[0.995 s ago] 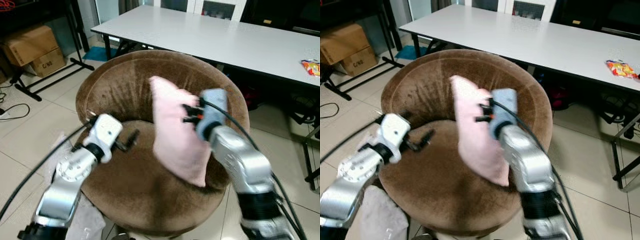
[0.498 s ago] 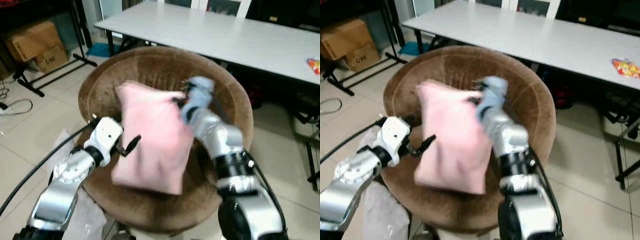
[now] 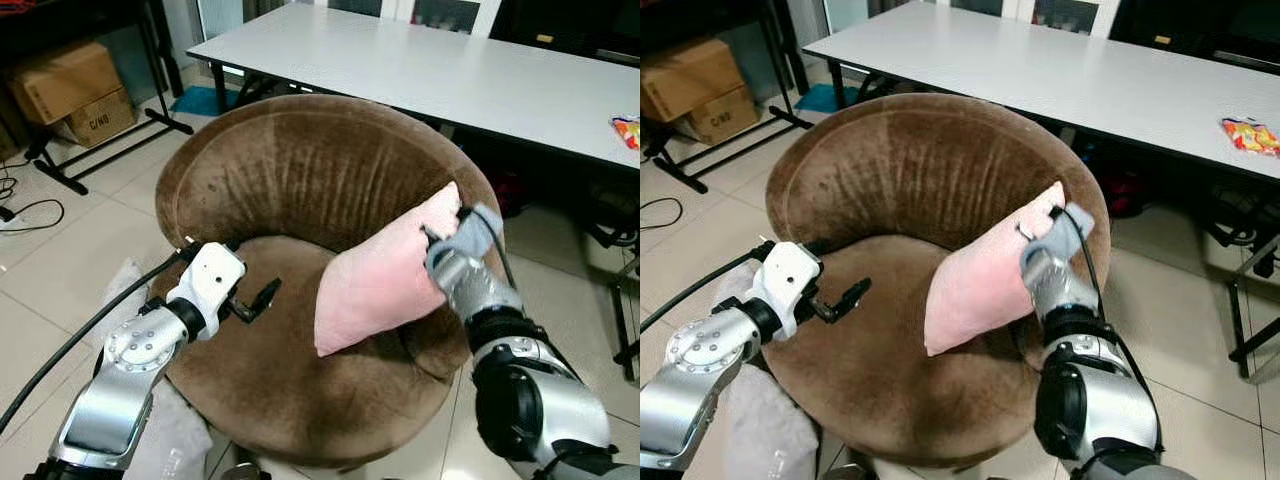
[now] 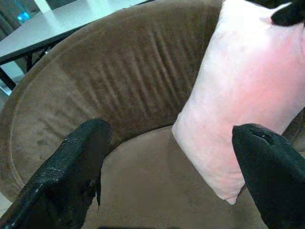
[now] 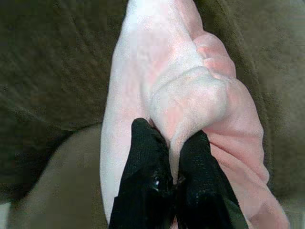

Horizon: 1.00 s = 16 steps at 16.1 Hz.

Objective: Move the pillow to the sofa from floor

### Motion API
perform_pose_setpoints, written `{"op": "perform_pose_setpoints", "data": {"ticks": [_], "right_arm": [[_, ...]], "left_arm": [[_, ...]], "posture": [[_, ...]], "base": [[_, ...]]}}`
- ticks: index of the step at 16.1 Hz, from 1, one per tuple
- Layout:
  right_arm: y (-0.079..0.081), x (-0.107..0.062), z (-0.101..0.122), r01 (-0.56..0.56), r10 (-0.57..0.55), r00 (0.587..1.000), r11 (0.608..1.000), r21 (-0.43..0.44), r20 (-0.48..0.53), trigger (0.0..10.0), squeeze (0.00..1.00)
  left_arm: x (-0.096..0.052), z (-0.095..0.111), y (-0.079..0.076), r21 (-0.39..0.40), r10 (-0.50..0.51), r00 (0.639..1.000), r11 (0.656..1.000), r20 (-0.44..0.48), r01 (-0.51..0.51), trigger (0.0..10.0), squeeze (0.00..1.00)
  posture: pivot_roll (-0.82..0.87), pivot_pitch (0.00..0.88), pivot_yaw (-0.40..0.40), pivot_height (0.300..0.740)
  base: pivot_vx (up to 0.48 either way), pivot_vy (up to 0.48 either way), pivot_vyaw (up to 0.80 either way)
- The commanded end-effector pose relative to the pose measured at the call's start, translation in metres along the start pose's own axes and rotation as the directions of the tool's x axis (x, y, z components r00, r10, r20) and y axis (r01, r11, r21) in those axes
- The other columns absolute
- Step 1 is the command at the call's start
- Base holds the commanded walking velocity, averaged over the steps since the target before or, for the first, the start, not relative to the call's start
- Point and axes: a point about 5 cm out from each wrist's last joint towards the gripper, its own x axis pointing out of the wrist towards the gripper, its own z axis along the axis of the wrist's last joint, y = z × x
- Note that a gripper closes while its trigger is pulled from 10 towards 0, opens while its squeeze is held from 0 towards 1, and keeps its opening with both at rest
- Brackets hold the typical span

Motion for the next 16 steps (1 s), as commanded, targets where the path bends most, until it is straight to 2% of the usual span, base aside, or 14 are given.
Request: {"op": "perform_pose_setpoints", "data": {"ticks": [1, 2, 3, 4, 7, 8, 9, 10, 11, 12, 13, 14, 15, 16], "right_arm": [[0.005, 0.0, 0.003, -0.051, 0.052, 0.998, 0.999, -0.008, 0.021, 10.0, 0.0], [0.008, 0.0, 0.004, -0.075, 0.075, 0.997, 0.997, -0.005, 0.026, 10.0, 0.09], [0.014, 0.0, 0.014, -0.117, 0.12, 0.991, 0.992, -0.05, 0.066, 10.0, 1.0], [0.017, 0.0, 0.019, -0.151, 0.158, 0.984, 0.985, -0.086, 0.082, 10.0, 1.0], [0.014, -0.002, 0.038, -0.133, 0.156, 0.971, 0.982, -0.132, 0.182, 10.0, 1.0], [0.012, -0.003, 0.043, -0.105, 0.15, 0.962, 0.975, -0.198, 0.23, 10.0, 1.0], [0.008, -0.006, 0.051, -0.058, 0.138, 0.942, 0.965, -0.257, 0.305, 10.0, 1.0], [0.007, -0.008, 0.054, -0.046, 0.14, 0.933, 0.961, -0.273, 0.333, 10.0, 1.0], [0.004, -0.014, 0.055, -0.051, 0.176, 0.912, 0.945, -0.324, 0.371, 10.0, 1.0], [0.004, -0.02, 0.057, -0.073, 0.219, 0.893, 0.932, -0.354, 0.392, 10.0, 1.0], [0.004, -0.023, 0.057, -0.08, 0.231, 0.888, 0.93, -0.36, 0.398, 10.0, 1.0], [0.006, -0.037, 0.057, -0.134, 0.31, 0.857, 0.905, -0.403, 0.411, 10.0, 1.0], [0.007, -0.053, 0.051, -0.185, 0.38, 0.834, 0.877, -0.444, 0.401, 10.0, 1.0], [0.007, -0.067, 0.041, -0.23, 0.436, 0.819, 0.845, -0.483, 0.373, 10.0, 0.24]], "left_arm": [[0.001, 0.006, 0.0, 0.013, -0.011, 1.0, 1.0, 0.017, 0.011, 10.0, 0.04], [0.001, 0.006, 0.001, 0.013, -0.011, 1.0, 1.0, 0.016, 0.011, 10.0, 0.04], [0.001, 0.006, 0.001, 0.006, -0.017, 1.0, 1.0, 0.011, 0.017, 10.0, 0.04], [0.001, 0.005, 0.001, -0.001, -0.024, 1.0, 1.0, 0.008, 0.024, 10.0, 0.05], [0.0, 0.007, -0.005, -0.057, -0.103, 0.994, 0.993, 0.017, 0.104, 10.0, 0.07], [0.0, 0.006, -0.006, -0.069, -0.118, 0.993, 0.99, 0.013, 0.119, 10.0, 0.07], [-0.003, 0.004, -0.01, -0.102, -0.175, 0.984, 0.979, -0.009, 0.174, 10.0, 0.05], [-0.004, 0.003, -0.011, -0.11, -0.197, 0.98, 0.975, -0.015, 0.195, 10.0, 0.05], [-0.006, 0.003, -0.013, -0.155, -0.232, 0.972, 0.962, -0.025, 0.226, 10.0, 0.02], [-0.006, 0.003, -0.013, -0.161, -0.238, 0.971, 0.959, -0.024, 0.231, 10.0, 0.0], [-0.006, 0.003, -0.013, -0.161, -0.237, 0.971, 0.96, -0.023, 0.231, 10.0, 0.0], [-0.006, 0.005, -0.009, -0.153, -0.19, 0.982, 0.97, -0.007, 0.187, 10.0, 0.0], [-0.005, 0.008, -0.003, -0.129, -0.091, 0.996, 0.987, 0.022, 0.093, 10.0, 0.0], [-0.004, 0.008, 0.003, -0.138, 0.011, 0.999, 0.99, 0.03, -0.007, 10.0, 0.0]], "posture": [[-0.05, 0.0, -0.033, 0.74], [-0.05, 0.0, -0.032, 0.74], [-0.05, 0.0, -0.03, 0.74], [-0.05, 0.0, -0.03, 0.74], [-0.04, 0.0, -0.042, 0.74], [-0.04, 0.0, -0.042, 0.74], [-0.05, 0.0, -0.045, 0.74], [-0.05, 0.0, -0.045, 0.74], [-0.06, 0.0, -0.035, 0.74], [-0.07, 0.0, -0.032, 0.74], [-0.07, 0.0, -0.032, 0.74], [-0.08, 0.0, -0.025, 0.74], [-0.09, 0.0, -0.024, 0.74], [-0.09, 0.0, -0.027, 0.74]], "base": [[0.0, 0.0, 0.0], [0.0, 0.0, 0.0], [0.0, 0.0, 0.0], [0.0, 0.0, 0.0], [0.0, 0.0, 0.0], [0.0, 0.0, 0.0], [0.0, 0.0, 0.0], [0.0, 0.0, 0.0], [0.0, 0.0, 0.0], [0.0, 0.0, 0.0], [0.0, 0.0, 0.0], [0.0, 0.0, 0.0], [0.0, 0.0, 0.0], [0.0, 0.0, 0.0]]}}
